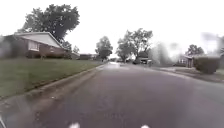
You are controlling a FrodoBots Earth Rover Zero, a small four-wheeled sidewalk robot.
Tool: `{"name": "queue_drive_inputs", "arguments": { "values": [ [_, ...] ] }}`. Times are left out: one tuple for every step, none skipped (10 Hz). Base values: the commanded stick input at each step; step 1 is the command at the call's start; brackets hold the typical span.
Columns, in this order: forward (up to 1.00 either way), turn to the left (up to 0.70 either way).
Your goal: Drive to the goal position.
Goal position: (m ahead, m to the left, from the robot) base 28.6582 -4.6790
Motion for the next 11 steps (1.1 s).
{"name": "queue_drive_inputs", "arguments": {
  "values": [
    [0.5,-0.33],
    [0.5,-0.05],
    [0.5,0.0],
    [0.5,0.0],
    [0.5,0.0],
    [0.5,0.0],
    [0.5,0.0],
    [0.5,0.0],
    [0.5,0.0],
    [0.5,0.0],
    [0.5,0.0]
  ]
}}
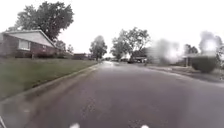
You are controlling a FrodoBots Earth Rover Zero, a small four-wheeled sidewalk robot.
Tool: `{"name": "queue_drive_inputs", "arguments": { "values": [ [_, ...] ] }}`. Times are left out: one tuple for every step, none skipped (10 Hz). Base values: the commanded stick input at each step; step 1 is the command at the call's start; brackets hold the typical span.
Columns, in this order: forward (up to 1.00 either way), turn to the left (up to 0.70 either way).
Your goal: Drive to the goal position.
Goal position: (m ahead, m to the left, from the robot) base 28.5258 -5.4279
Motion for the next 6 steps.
{"name": "queue_drive_inputs", "arguments": {
  "values": [
    [0.5,0.0],
    [0.5,0.0],
    [0.5,0.0],
    [0.5,0.0],
    [0.5,0.0],
    [0.5,0.0]
  ]
}}
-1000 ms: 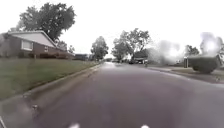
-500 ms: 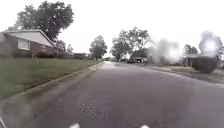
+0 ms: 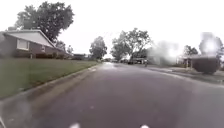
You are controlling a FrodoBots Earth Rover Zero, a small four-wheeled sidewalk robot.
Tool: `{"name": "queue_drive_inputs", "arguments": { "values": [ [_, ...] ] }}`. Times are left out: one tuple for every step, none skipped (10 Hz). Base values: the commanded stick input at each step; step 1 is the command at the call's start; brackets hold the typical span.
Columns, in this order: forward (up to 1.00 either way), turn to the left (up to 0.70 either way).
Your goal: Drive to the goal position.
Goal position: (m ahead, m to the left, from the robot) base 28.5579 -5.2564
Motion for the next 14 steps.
{"name": "queue_drive_inputs", "arguments": {
  "values": [
    [0.5,0.0],
    [0.5,0.0],
    [0.5,0.0],
    [0.5,0.0],
    [0.5,0.0],
    [0.5,0.0],
    [0.5,0.0],
    [0.5,0.0],
    [0.5,0.0],
    [0.5,0.0],
    [0.5,0.0],
    [0.5,0.0],
    [0.5,0.0],
    [0.5,0.0]
  ]
}}
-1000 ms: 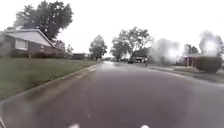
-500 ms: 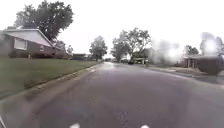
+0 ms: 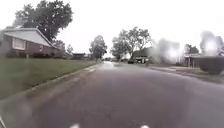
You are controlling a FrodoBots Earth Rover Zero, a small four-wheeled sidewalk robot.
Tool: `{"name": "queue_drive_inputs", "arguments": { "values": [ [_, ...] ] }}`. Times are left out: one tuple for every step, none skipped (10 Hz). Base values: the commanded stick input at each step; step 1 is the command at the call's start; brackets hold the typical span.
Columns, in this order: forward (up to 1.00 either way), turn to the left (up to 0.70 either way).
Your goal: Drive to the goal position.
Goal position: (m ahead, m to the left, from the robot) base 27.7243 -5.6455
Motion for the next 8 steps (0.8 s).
{"name": "queue_drive_inputs", "arguments": {
  "values": [
    [0.5,0.0],
    [0.5,0.0],
    [0.5,0.0],
    [0.5,0.0],
    [0.5,0.0],
    [0.5,0.0],
    [0.5,0.0],
    [0.5,0.0]
  ]
}}
